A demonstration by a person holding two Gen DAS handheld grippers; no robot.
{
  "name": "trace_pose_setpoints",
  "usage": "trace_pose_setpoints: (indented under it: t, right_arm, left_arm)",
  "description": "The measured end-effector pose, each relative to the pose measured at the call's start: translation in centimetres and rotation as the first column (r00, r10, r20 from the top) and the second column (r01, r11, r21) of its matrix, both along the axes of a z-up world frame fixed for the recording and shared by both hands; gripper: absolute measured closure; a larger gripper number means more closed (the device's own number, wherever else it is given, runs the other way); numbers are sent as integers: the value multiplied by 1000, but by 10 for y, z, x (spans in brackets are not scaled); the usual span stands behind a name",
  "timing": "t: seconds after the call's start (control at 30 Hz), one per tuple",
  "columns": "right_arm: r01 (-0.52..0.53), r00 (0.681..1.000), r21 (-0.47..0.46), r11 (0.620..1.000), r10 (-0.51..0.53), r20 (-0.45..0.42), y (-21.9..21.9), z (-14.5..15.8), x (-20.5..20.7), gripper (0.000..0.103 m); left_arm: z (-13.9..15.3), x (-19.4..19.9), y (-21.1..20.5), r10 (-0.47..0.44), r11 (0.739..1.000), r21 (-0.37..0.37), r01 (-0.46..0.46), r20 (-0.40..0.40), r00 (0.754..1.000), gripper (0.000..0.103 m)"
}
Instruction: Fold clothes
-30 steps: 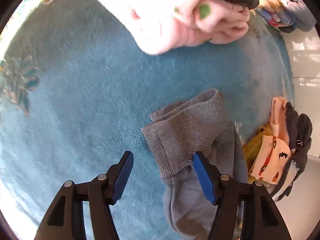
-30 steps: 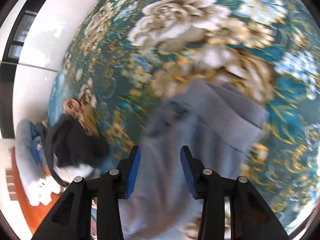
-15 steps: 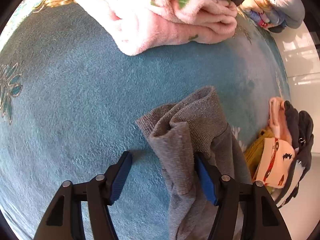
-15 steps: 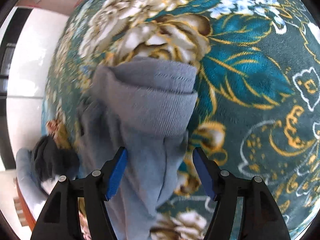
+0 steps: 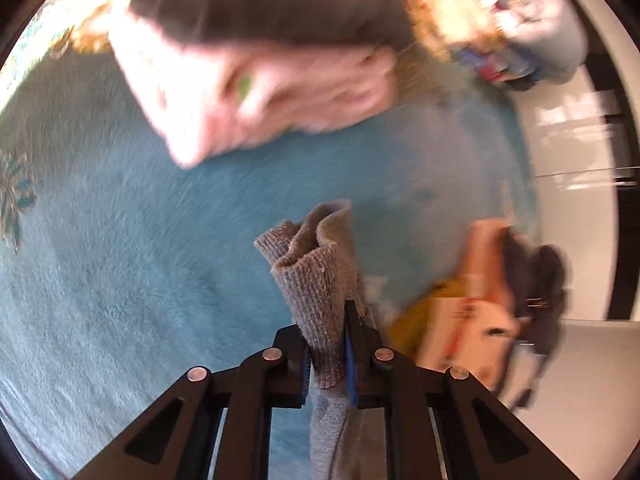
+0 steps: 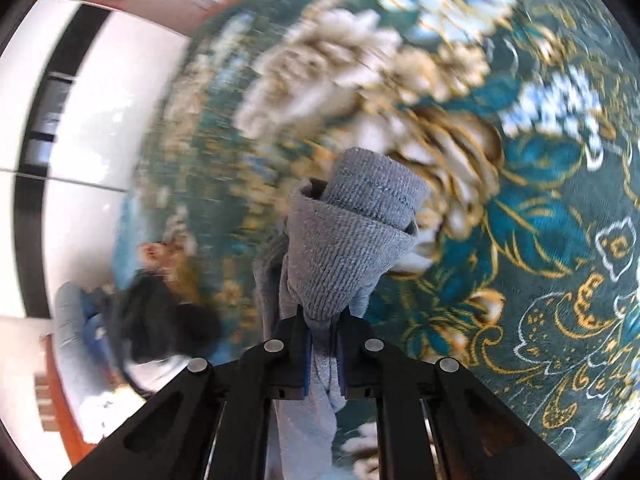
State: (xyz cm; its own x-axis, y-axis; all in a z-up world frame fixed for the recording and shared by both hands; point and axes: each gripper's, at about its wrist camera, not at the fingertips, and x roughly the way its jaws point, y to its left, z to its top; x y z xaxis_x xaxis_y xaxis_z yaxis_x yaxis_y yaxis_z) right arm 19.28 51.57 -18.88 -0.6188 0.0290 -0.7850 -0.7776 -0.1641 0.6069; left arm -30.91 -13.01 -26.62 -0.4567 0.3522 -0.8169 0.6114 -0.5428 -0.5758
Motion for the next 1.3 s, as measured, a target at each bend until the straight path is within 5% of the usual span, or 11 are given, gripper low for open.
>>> trace_pose_setpoints:
  t: [0.13,0.2,0.37,0.53,0.67,0.8,0.93,1.03,1.13,1.3]
  right_arm:
    - [-44,998,83,996,48,-51,-8,44,31,94]
    - [-56,998,84,995,58,-14,-9,39,49,94]
    - [-29,972,-64,997,44,229,-13,-47,88,94]
    - [49,958,-117,992,-14,285,-19,-81,108,94]
    - [15,957,-126,992,22,290,-18,-72,99,91]
    - [-16,940,-98,995,48,338,-26,-45,95,66]
    - [-67,913,-28,997,73,402,-48,-12,93,65]
    - [-225,880,1,974,202,430,-70,4,41,65]
    - [-387,855,-46,921,377,357,-107,-3,-29,62]
    - [-489,812,-312,814,556,179,-188,-61,-133,59]
  left_arm:
    - [66,40,-8,-37,999,-5,36,-121,992,89]
    - [50,62,-13,-70,997,-35,67,-97,993,88]
    - [-9,129,-56,-67,997,-34,76,222,973,88]
    - [-27,153,-70,40,998,28,-48,244,969,88]
    - [-14,136,-62,-65,997,-12,70,260,963,85]
    - [-10,128,-62,-94,995,-6,99,267,959,83]
    - [-10,132,-67,-82,997,12,82,266,960,83]
    - [-10,135,-70,-80,997,36,73,257,963,83]
    - [-5,140,-74,-87,996,43,79,244,966,83]
    - [-4,135,-79,-107,994,56,97,223,969,83]
